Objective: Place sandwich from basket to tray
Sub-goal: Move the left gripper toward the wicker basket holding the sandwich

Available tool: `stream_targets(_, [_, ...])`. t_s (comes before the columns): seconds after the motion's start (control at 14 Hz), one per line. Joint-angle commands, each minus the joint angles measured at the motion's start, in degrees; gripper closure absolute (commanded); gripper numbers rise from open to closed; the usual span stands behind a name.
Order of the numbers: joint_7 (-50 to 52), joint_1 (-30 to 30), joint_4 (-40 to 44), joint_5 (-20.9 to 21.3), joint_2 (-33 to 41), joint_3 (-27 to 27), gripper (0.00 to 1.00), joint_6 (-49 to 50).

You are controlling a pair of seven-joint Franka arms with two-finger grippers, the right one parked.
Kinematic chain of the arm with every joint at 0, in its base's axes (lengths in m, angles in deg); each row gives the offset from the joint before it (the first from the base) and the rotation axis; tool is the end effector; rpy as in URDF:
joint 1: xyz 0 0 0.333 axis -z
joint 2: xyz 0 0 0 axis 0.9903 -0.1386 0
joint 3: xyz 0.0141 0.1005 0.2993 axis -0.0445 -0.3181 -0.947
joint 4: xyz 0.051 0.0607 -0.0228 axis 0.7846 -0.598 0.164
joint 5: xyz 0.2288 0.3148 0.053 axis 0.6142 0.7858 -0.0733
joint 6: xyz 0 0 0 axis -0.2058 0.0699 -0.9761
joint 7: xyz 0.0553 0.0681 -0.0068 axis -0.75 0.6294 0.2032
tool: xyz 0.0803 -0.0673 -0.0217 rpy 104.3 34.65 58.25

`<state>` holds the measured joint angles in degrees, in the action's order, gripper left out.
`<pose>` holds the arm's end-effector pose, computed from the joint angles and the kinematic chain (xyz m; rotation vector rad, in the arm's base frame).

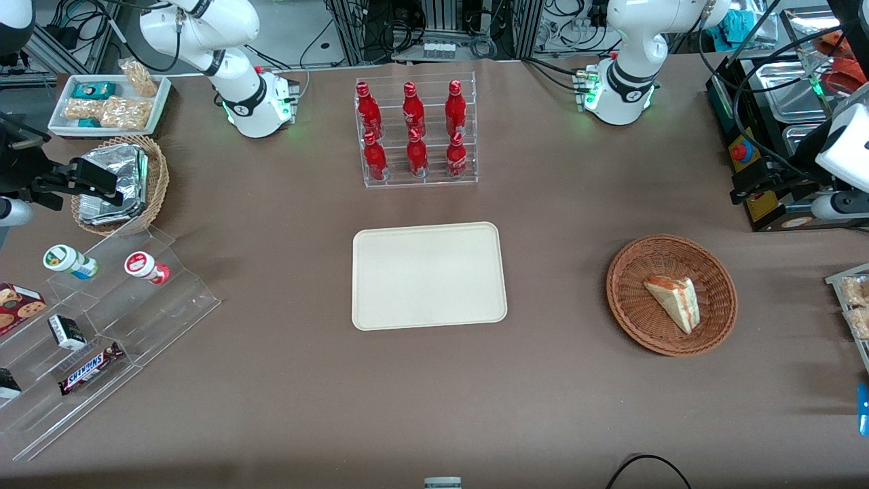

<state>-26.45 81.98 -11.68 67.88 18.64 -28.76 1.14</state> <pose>0.5505 -0.0197 0.6229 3.1279 0.0717 -0.0559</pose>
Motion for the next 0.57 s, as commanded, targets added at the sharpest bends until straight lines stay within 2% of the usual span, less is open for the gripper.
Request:
stream_targets(0.0, [-2.14, 0.05, 0.03, -0.33, 0.18, -0.26, 0.00, -1.17])
stream_targets(0.5, [-1.88, 0.05, -0.41, -0.33, 0.18, -0.26, 0.00, -0.74])
